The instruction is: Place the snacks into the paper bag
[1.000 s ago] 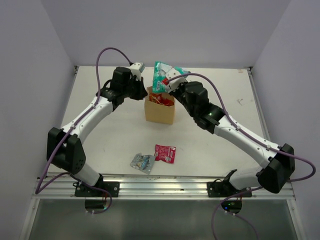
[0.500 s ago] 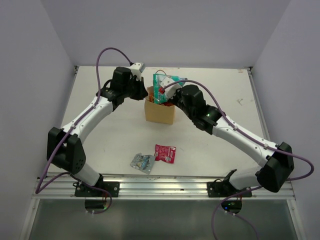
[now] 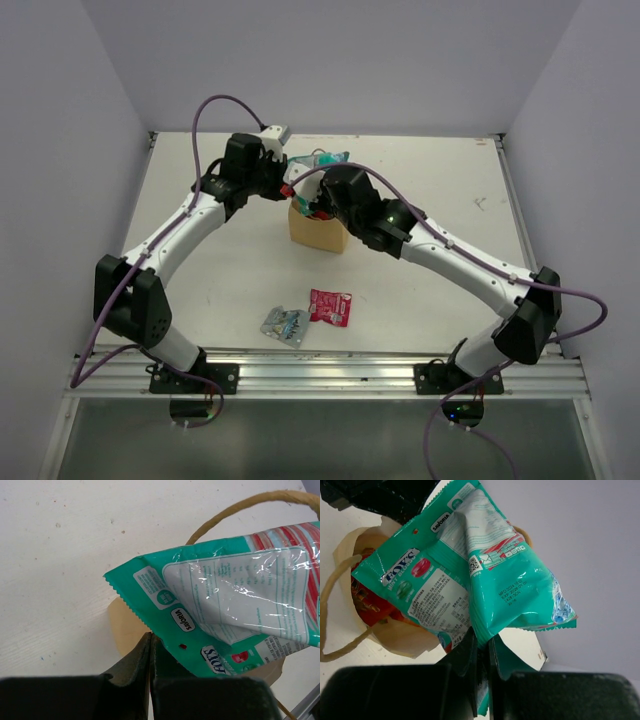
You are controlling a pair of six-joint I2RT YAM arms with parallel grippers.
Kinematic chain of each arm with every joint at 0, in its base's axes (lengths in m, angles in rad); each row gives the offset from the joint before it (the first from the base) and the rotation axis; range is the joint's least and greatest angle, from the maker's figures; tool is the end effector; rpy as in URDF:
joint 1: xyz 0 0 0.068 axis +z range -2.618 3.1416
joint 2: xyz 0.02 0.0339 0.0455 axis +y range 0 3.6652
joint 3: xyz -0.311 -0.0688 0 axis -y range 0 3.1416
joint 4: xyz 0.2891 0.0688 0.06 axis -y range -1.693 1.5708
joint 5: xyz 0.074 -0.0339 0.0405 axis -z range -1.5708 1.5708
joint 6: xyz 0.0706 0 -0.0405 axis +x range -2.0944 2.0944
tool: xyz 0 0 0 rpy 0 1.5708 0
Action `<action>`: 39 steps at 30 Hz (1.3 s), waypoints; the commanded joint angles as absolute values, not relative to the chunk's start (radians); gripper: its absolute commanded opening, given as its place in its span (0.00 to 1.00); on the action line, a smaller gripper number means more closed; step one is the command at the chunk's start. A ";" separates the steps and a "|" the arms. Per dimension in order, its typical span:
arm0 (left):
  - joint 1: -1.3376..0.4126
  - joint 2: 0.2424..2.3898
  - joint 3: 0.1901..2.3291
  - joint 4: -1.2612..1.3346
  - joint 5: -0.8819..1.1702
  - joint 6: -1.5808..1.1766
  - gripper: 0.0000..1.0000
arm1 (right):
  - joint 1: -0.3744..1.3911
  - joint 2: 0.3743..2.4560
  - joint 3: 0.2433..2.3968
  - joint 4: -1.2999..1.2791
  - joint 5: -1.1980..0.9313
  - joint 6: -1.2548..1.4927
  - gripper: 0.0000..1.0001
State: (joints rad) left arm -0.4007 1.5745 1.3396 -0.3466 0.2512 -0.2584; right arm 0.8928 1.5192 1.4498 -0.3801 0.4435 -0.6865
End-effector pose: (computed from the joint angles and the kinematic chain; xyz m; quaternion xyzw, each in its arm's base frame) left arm 0.3939 -0.1859 0.3374 0.1214 0.8668 -0.2567 0.4100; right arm 0.2874 0.3086 0.4040 -0.5043 0.6648 -0.1319 0.5351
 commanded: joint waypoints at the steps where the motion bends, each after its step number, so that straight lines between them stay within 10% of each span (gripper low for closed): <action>1: -0.407 1.555 1.382 -0.367 0.278 -0.247 0.03 | 0.922 1.528 1.548 -0.436 0.530 -0.813 0.00; 39: -0.407 1.557 1.404 -0.397 0.285 -0.238 0.02 | 1.049 1.574 1.597 -0.698 0.660 -0.903 0.04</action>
State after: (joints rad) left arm -0.4019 1.5745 1.3670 -0.3843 0.2600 -0.2573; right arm 1.0317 1.5627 1.5455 -0.6621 0.6838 -0.7387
